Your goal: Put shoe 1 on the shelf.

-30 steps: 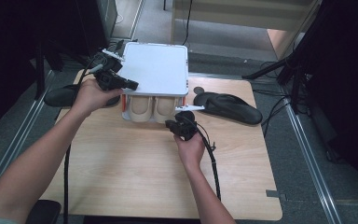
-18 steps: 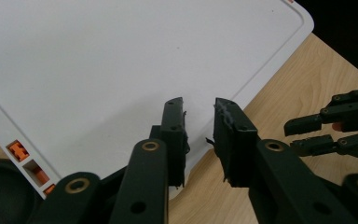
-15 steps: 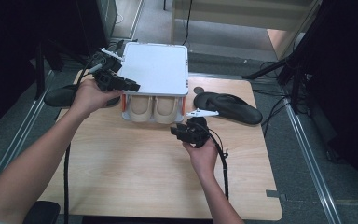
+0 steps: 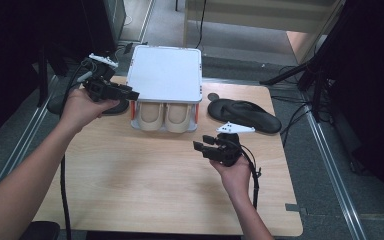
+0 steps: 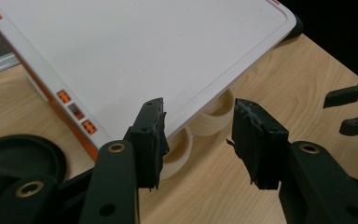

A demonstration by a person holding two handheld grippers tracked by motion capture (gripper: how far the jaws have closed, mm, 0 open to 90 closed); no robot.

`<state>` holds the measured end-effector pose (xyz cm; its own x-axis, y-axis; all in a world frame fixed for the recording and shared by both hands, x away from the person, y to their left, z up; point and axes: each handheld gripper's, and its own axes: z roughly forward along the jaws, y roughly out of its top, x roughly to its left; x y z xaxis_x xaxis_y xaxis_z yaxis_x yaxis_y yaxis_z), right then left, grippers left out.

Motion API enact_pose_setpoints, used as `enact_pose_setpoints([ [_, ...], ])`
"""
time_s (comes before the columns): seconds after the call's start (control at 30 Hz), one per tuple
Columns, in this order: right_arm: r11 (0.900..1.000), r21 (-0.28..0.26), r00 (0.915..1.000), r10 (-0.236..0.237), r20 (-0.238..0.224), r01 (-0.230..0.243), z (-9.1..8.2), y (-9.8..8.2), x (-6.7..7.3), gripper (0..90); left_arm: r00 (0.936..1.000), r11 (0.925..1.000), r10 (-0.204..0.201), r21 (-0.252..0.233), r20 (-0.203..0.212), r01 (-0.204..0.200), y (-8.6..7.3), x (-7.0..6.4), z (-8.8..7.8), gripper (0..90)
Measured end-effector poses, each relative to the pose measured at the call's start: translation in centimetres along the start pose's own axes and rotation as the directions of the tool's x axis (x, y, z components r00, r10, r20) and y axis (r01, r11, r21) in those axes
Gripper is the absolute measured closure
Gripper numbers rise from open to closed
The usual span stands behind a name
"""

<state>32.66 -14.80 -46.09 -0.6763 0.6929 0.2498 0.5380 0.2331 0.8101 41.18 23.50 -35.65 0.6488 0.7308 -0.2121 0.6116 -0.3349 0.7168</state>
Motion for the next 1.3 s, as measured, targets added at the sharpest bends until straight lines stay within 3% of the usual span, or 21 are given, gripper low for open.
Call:
enact_pose_setpoints([
  [0.13, 1.0, 0.008, 0.9997, -0.024, 0.011, 0.024, -0.8, -0.6, -0.2, 52.4, 0.9998, 0.9997, -0.019, -0.013, -0.006, 0.019, -0.9, 0.5, -0.9, 54.5],
  [0.23, 1.0, 0.007, 0.9997, -0.022, 0.008, 0.022, -1.3, -1.1, -0.4, 52.3, 0.9994, 0.9994, -0.03, -0.017, 0.016, 0.03, -1.5, 0.8, -1.4, 53.4],
  [0.47, 1.0, 0.006, 0.9995, -0.015, 0.029, 0.015, -2.1, -2.0, -1.1, 52.6, 0.9985, 0.9983, -0.053, -0.025, -0.014, 0.053, -3.3, 1.6, -2.8, 53.1],
  [0.57, 1.0, 0.018, 0.9998, 0.0, 0.02, 0.0, -1.8, -2.4, -1.3, 52.7, 0.9976, 0.9972, -0.066, -0.037, -0.023, 0.065, -4.0, 2.0, -3.4, 53.1],
  [0.73, 0.999, 0.042, 0.9999, -0.017, 0.004, 0.016, -1.0, -3.0, -1.2, 52.7, 0.9964, 0.9969, -0.072, -0.035, -0.044, 0.071, -5.2, 2.6, -3.9, 53.2],
  [1.07, 0.999, 0.05, 0.9999, -0.009, 0.007, 0.009, -0.3, -2.9, -1.5, 52.7, 0.9933, 0.9926, -0.108, -0.061, -0.043, 0.105, -7.9, 4.5, -4.1, 53.2],
  [1.3, 0.999, 0.052, 0.9999, -0.008, 0.009, 0.007, -0.2, -3.0, -1.5, 52.7, 0.9857, 0.9872, -0.154, -0.054, -0.07, 0.15, -9.9, 6.4, -3.8, 53.3],
])
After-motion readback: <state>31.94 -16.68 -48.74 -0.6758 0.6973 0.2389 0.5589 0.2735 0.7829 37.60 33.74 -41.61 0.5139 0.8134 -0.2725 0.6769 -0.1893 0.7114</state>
